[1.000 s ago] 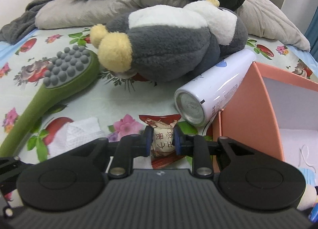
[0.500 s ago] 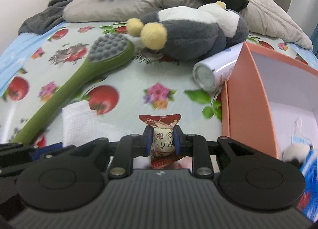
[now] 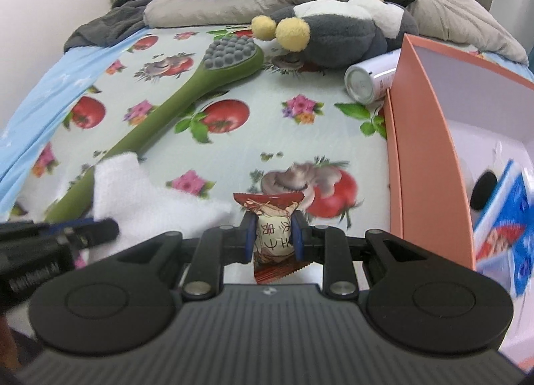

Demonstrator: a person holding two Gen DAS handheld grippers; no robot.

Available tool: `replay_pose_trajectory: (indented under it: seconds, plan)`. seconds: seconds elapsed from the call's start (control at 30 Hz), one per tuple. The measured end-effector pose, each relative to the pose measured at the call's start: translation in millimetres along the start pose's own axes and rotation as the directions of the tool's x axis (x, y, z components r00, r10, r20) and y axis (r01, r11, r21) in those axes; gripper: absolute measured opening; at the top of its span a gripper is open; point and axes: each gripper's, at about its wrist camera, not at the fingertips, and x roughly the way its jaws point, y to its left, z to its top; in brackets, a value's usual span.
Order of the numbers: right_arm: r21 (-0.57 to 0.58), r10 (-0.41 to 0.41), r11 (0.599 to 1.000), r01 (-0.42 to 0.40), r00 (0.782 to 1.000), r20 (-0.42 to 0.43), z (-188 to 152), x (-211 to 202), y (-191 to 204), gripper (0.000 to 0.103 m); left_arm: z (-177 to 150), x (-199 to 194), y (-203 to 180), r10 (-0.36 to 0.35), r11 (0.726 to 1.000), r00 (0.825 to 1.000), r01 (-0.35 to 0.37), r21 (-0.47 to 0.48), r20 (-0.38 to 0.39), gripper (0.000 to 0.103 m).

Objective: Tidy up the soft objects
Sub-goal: 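Carry the towel and candy over the pink box with both tools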

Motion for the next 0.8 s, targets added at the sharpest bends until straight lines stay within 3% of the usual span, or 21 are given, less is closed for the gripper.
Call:
replay_pose_trajectory:
  seconds: [0.2, 0.8]
  plan:
    - [-0.003, 0.014, 1.000, -0.014, 1.000, 0.013, -12.0, -25.4, 5.9, 0.027, 1.1, -32.5, 2.0, -0.005, 1.000, 1.000, 0.005, -0.007, 0.020, 0.010]
    - [0.058, 0.050, 0.996, -0.064, 0.978, 0.204, -18.0, -150.1, -2.4, 0.027, -8.8, -134.7, -30.6, -0.072, 0.997, 0.990, 0.068, 0.041, 0.125, 0.010]
